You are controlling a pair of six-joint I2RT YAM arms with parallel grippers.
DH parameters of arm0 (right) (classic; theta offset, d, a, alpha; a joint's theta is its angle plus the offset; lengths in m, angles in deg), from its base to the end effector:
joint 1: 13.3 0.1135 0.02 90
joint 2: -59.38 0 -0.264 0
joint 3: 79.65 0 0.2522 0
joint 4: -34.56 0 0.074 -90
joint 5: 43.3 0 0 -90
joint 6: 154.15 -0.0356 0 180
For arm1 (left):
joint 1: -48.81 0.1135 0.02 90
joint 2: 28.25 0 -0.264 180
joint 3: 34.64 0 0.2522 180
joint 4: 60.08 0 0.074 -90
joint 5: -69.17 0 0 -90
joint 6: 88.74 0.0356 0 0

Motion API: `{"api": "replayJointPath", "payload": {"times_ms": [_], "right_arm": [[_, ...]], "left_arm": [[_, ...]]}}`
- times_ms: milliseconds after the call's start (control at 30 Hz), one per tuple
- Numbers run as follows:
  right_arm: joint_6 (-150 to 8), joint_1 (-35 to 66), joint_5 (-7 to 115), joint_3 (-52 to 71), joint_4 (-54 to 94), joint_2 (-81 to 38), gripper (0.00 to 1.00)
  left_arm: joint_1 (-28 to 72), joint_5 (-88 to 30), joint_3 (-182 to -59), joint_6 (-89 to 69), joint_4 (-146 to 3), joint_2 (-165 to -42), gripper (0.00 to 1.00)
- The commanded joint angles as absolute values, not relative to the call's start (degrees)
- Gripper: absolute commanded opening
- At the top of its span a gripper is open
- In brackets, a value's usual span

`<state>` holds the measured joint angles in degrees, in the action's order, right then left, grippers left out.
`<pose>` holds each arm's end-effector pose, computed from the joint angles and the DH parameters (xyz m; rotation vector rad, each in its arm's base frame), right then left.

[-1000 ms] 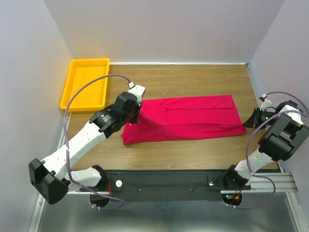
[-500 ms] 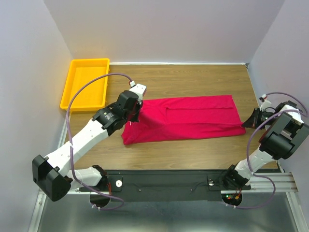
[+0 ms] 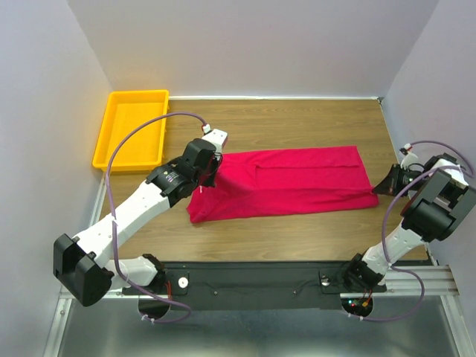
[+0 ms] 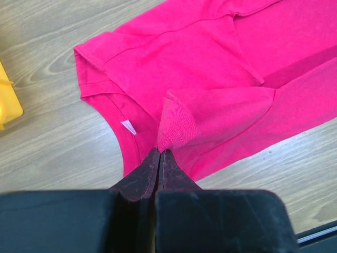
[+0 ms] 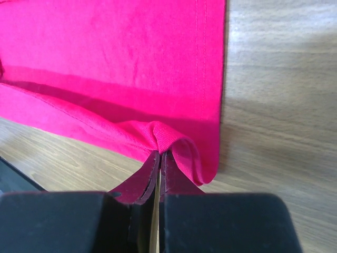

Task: Fold and stack the t-shirts
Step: Fold the tshirt

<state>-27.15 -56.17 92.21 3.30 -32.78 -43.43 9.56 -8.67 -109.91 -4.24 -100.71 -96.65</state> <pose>0.2522 -0.1995 0.1864 0.1020 2.4882 0.7618 0.2089 -0.1610 0.3287 0.5070 2.0931 -0.2256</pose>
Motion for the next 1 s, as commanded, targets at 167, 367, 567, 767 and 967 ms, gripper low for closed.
{"api": "replayJointPath", "payload": {"times_ms": [167,367,567,767,967], "right_arm": [[-29.3,-54.5,93.5,6.9,-31.6,-45.6,0.01],[-30.3,-53.9,93.0,7.2,-30.6,-47.0,0.02],[-31.7,-53.5,92.4,8.2,-29.4,-48.4,0.02],[-32.8,-52.8,92.0,9.2,-28.7,-49.8,0.04],[-34.1,-51.7,91.7,9.6,-27.9,-50.7,0.05]], "left_arm": [[10.2,-6.9,-109.2,-3.0,-97.7,-97.8,0.00],[10.4,-6.9,-109.0,-2.4,-97.0,-98.9,0.00],[10.6,-6.8,-109.0,-2.3,-96.8,-99.1,0.00],[10.8,-6.9,-108.9,-2.1,-96.6,-99.3,0.00],[10.8,-7.2,-108.7,-2.1,-96.2,-99.5,0.00]]}}
